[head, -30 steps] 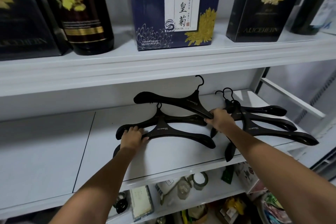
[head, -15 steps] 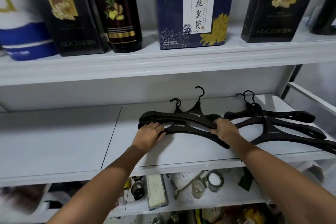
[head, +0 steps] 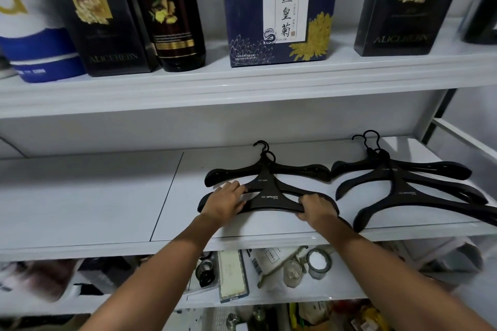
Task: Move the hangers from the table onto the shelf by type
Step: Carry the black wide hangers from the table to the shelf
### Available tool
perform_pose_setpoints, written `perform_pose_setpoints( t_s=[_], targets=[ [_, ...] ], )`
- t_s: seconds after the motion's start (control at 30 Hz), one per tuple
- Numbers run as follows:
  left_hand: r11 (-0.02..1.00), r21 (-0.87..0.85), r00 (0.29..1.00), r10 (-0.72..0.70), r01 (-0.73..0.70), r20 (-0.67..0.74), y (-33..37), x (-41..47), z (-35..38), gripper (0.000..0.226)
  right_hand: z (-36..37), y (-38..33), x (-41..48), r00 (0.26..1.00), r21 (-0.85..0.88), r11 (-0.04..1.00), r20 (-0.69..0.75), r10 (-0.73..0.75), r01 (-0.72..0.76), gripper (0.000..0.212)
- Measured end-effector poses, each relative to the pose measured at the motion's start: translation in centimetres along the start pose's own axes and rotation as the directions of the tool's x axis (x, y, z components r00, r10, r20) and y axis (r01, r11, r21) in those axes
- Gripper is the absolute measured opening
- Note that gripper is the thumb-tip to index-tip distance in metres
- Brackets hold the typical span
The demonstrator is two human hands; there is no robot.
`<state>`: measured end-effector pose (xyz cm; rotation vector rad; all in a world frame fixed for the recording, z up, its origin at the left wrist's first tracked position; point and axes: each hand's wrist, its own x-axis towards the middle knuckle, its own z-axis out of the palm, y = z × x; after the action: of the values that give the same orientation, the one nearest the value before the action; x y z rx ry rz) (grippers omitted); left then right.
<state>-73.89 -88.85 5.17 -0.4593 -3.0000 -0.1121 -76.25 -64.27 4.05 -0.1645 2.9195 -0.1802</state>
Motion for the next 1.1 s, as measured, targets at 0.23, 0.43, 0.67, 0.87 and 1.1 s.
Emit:
perform_pose_setpoints(
  t_s=[0.23, 0.43, 0.67, 0.87, 1.1],
  targets=[
    [0.998, 0.04, 0.987, -0.043, 0.038, 0.154, -0.5, 1.7, 1.6, 0.06, 1.4, -0.2, 0.8, 0.999, -0.023, 0.999, 0.019, -0.034, 0.035, 0.032],
    [0.989, 0.102, 0.93, -0.133, 0.104, 0.343, -1.6, 2.5, 3.1, 0.084, 2.9, -0.1, 1.7, 0.992, -0.21, 0.974, -0.075, -0.099, 0.082, 0.042],
    [0.983, 0.09, 0.902, -0.184, 0.162, 0.39, -2.2, 2.9, 4.7, 0.083, 2.5, 0.1, 1.8, 0.895, -0.362, 0.923, -0.358, -0.267, 0.131, 0.06],
    [0.983, 0.06, 0.911, -0.182, 0.171, 0.369, -1.6, 3.0, 4.3, 0.128, 3.4, 0.3, 2.4, 0.878, -0.386, 0.921, -0.421, -0.23, 0.057, 0.068],
    [0.971, 0.099, 0.899, -0.239, 0.218, 0.366, -1.1, 3.3, 4.7, 0.097, 3.4, 0.3, 3.0, 0.911, -0.403, 0.915, -0.367, -0.19, 0.029, 0.074]
  ],
)
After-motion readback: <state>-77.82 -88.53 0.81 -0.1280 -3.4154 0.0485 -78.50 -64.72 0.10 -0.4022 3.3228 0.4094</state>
